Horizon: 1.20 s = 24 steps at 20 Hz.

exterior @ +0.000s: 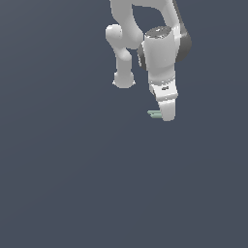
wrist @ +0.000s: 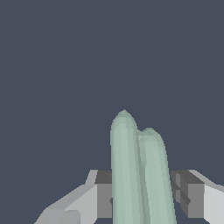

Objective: Pick up the object and move it to a goal position.

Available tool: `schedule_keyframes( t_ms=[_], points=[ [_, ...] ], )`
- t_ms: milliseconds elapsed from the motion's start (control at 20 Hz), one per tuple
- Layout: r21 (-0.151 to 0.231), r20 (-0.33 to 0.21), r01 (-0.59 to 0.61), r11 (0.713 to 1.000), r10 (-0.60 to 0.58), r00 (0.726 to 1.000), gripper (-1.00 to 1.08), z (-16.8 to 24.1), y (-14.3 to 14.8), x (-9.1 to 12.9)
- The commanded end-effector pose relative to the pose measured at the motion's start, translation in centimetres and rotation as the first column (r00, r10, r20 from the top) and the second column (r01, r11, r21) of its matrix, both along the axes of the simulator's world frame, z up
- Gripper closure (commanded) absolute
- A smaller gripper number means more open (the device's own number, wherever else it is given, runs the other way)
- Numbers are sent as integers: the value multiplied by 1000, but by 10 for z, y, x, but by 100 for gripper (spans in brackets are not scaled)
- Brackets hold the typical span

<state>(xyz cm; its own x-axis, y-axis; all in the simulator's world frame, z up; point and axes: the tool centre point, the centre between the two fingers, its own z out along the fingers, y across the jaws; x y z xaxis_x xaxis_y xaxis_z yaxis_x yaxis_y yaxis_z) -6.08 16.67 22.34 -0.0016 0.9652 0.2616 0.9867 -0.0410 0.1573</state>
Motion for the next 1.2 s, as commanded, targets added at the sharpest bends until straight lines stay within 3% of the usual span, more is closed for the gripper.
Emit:
schedule_keyframes(
  t_ms=[0, 1150],
  points=[
    [1, -2, 0, 1000, 0, 1000, 108, 19, 8, -5],
    [11, -3, -2, 1000, 2, 1000, 108, 195, 74, -41]
  ],
)
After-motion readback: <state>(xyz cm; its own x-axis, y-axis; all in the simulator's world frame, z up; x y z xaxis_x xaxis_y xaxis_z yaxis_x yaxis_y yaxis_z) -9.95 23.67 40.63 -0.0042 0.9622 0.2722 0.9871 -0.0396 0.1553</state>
